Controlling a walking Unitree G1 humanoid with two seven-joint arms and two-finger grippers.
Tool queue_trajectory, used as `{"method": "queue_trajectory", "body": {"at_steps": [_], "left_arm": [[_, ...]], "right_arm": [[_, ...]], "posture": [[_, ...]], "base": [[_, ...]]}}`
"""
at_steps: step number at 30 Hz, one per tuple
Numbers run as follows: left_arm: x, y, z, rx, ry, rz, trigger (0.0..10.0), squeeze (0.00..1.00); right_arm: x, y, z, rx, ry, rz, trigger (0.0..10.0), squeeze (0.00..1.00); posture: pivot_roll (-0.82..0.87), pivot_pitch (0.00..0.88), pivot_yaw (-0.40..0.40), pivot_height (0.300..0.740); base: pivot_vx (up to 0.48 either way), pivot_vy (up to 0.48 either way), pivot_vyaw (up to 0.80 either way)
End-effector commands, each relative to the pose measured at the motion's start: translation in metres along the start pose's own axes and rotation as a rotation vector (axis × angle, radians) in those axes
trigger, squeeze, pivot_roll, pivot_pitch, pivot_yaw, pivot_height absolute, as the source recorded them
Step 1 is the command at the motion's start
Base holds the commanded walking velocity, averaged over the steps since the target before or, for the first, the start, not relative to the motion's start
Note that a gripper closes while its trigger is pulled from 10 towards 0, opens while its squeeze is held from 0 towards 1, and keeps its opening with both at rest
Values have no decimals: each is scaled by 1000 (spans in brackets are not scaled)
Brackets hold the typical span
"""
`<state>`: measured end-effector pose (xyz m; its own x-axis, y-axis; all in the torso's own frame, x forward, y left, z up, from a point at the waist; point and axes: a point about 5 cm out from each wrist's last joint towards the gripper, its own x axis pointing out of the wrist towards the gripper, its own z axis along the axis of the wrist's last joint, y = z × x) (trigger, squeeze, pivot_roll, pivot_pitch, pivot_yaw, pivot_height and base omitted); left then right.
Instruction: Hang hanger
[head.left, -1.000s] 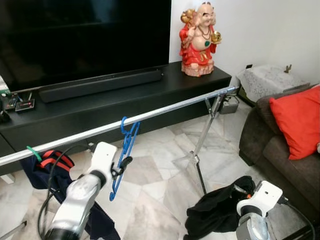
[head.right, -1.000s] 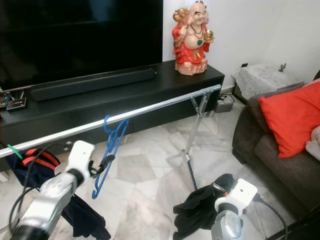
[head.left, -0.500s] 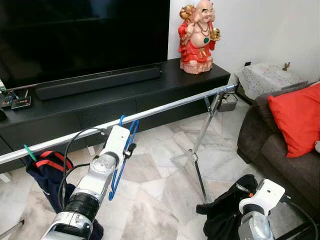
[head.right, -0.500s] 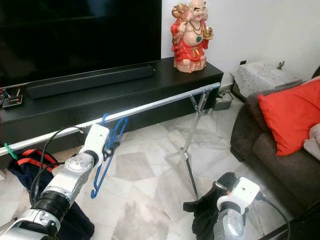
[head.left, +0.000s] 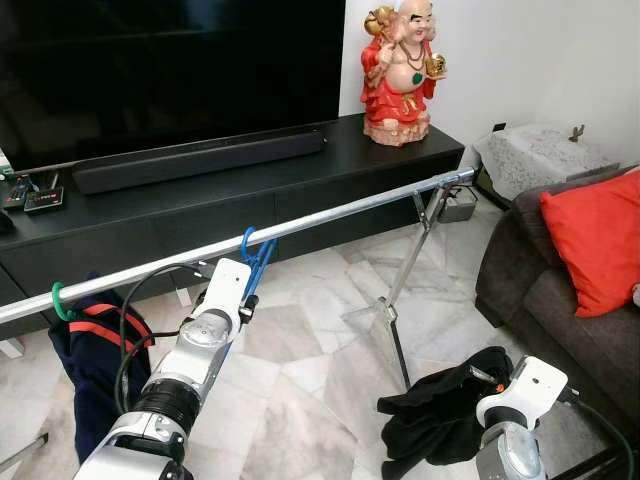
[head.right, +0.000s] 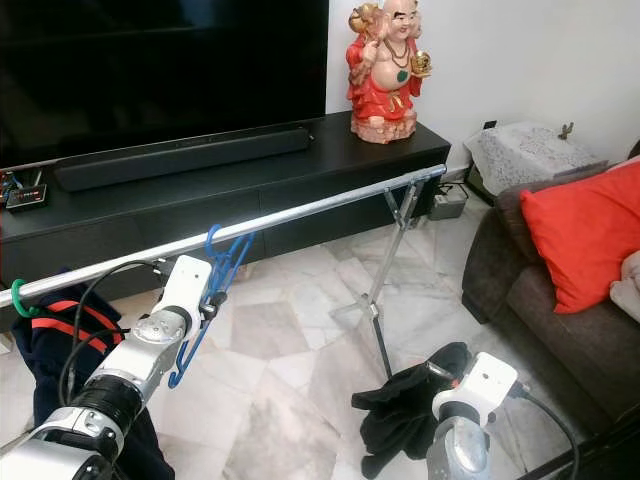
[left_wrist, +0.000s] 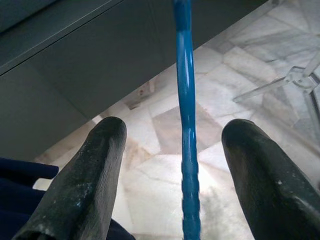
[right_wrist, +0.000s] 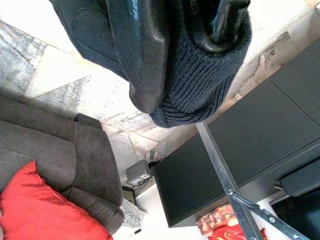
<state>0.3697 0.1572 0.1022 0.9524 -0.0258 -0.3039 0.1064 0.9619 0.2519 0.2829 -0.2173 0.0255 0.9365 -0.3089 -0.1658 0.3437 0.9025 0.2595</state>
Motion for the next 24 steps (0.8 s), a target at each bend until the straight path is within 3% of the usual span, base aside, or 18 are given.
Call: {"method": "queue_trajectory", "body": {"at_steps": [1, 13, 14, 15, 16, 17, 18, 24], "left_arm": [[2, -3, 5, -5, -7, -21, 10000, 0], [8, -11, 13, -35, -24, -4, 10000, 0], [8, -13, 14, -41, -27, -7, 7569, 0], [8, -13, 14, -41, -27, -7, 7569, 0], [9, -14, 15, -44, -29, -11, 2863, 0], [9, -15, 15, -45, -29, -13, 2863, 0], [9, -17, 16, -44, -28, -17, 0, 0], [10, -22, 14, -75, -23, -16, 0, 0]], "right_arm": [[4, 3, 6, -1, -21, 11, 10000, 0], [5, 4, 7, 5, -25, 16, 10000, 0], [5, 4, 7, 5, -25, 17, 10000, 0], [5, 4, 7, 5, -25, 17, 10000, 0], [5, 4, 7, 6, -25, 16, 10000, 0], [4, 4, 7, 6, -25, 16, 10000, 0], [4, 3, 7, 5, -24, 16, 10000, 0], [4, 3, 7, 5, -25, 15, 10000, 0]], "posture": [[23, 28, -20, 740], [9, 10, -14, 740], [9, 10, -14, 740], [9, 10, -14, 740], [9, 12, -14, 740], [9, 12, -14, 740], [9, 12, -14, 740], [4, 15, -13, 740]], "base": [[0, 0, 0], [0, 0, 0], [0, 0, 0], [0, 0, 0], [0, 0, 0], [0, 0, 0], [0, 0, 0], [0, 0, 0]]}}
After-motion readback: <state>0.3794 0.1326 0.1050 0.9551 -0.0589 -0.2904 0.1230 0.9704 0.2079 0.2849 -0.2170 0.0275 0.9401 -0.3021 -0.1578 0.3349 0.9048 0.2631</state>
